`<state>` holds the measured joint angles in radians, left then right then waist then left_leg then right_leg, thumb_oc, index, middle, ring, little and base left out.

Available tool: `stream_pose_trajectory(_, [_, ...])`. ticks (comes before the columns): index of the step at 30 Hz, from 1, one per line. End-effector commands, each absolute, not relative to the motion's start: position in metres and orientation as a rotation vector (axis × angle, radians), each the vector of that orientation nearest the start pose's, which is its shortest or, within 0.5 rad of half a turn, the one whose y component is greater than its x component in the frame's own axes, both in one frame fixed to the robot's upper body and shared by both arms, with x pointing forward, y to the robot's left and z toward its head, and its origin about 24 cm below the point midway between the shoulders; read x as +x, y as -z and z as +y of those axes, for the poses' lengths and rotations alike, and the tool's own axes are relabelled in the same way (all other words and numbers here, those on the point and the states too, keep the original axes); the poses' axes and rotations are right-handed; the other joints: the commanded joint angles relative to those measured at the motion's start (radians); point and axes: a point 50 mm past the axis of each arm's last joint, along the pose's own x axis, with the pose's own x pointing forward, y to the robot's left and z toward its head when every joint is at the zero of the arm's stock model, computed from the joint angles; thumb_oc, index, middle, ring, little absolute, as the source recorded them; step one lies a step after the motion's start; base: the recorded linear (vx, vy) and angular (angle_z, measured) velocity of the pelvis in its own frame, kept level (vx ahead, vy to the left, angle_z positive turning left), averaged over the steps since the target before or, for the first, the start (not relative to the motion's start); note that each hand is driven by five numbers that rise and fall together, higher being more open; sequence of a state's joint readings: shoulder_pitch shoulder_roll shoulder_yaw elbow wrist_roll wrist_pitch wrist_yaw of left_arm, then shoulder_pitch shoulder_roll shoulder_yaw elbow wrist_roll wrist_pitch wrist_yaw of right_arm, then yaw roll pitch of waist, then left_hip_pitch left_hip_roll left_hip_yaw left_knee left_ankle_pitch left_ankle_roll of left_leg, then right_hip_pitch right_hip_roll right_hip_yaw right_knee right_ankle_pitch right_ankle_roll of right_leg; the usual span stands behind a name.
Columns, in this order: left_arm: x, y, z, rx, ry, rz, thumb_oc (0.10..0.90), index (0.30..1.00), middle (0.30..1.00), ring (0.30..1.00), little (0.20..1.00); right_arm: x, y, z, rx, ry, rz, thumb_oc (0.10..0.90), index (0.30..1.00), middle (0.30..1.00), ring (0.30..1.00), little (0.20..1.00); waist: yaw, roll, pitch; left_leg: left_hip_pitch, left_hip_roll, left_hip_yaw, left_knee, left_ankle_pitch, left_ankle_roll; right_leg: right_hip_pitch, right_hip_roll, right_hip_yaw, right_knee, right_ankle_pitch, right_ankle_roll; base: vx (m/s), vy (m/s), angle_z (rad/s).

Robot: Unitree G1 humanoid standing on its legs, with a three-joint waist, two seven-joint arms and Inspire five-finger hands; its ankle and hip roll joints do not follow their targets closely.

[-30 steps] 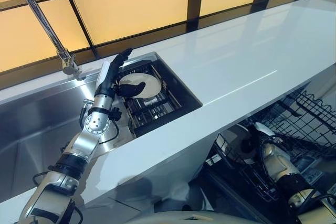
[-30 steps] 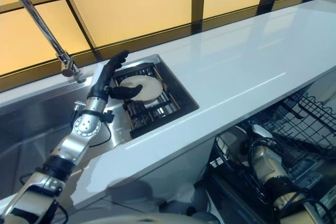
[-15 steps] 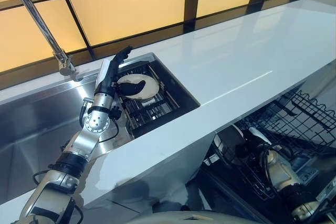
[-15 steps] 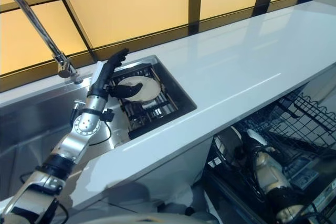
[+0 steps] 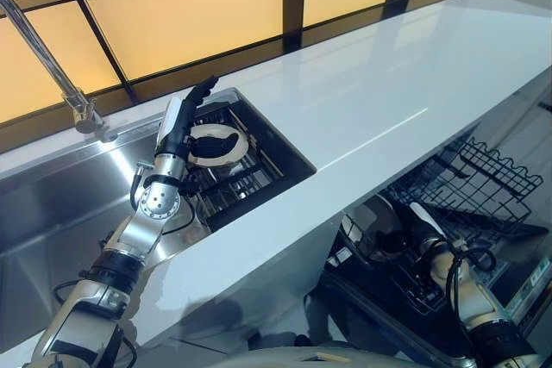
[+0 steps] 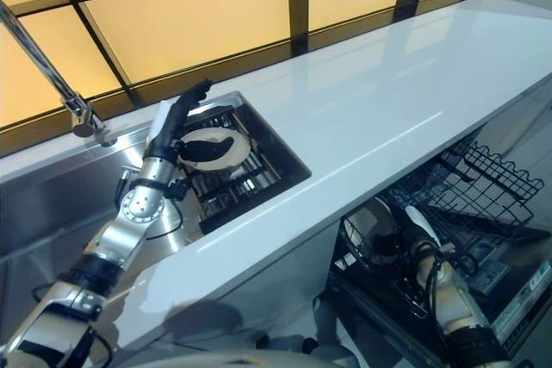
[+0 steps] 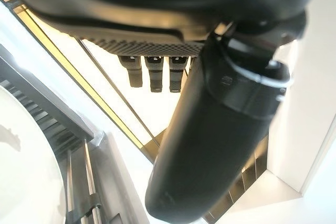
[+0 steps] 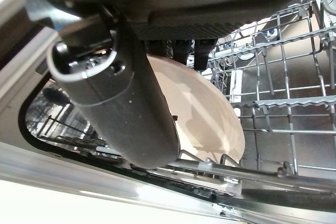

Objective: Pick up plates and place into dishwasher.

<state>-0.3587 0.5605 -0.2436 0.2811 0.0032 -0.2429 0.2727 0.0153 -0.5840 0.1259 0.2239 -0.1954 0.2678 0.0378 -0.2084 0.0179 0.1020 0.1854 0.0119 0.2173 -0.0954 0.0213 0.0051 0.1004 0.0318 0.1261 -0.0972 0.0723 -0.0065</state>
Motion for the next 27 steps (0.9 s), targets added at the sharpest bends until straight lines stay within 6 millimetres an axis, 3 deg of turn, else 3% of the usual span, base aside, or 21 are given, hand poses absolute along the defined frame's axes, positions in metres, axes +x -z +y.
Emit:
stream_pose_trajectory(1, [0.319,-0.161,0.212,0.561,-0.118,-0.576,0.800,0.900,0.900,0.900,0.900,0.252,-0.054,-0.283,-0.807,0.115,0.229,0.800,0.900,0.900,0.900,0.900,-0.011,0.010,-0.072,0.034,-0.019,0.036,0.008,-0.137,0.062,0.023,0.016,-0.004,0.010,-0.062,0.044,0.00,0.000,0.00])
stream_pose_trajectory(10, [0.318,-0.163,0.225,0.590,-0.159,-0.560,0.800,0.900,0.900,0.900,0.900,0.242,-0.083,-0.303,-0.811,0.242,0.106,0.800,0.900,0.900,0.900,0.900,-0.029,0.010,-0.071,0.032,-0.020,0.044,0.008,-0.136,0.064,0.018,0.020,0.003,0.010,-0.060,0.045,0.00,0.000,0.00])
stream_pose_trajectory(24, [0.314,-0.144,0.242,0.600,-0.240,-0.474,0.800,0.900,0.900,0.900,0.900,0.226,-0.119,-0.322,-0.812,0.384,-0.070,0.800,0.900,0.900,0.900,0.900,-0.057,0.016,-0.067,0.031,-0.020,0.062,0.008,-0.137,0.064,0.011,0.026,0.024,0.010,-0.058,0.046,0.00,0.000,-0.04])
stream_pose_trajectory(27, [0.316,-0.131,0.254,0.692,-0.264,-0.371,0.800,0.900,0.900,0.900,0.900,0.222,-0.141,-0.322,-0.818,0.438,-0.199,0.800,0.900,0.900,0.900,0.900,-0.066,0.023,-0.065,0.033,-0.020,0.069,0.008,-0.137,0.065,0.011,0.026,0.028,0.010,-0.058,0.048,0.00,0.000,0.00])
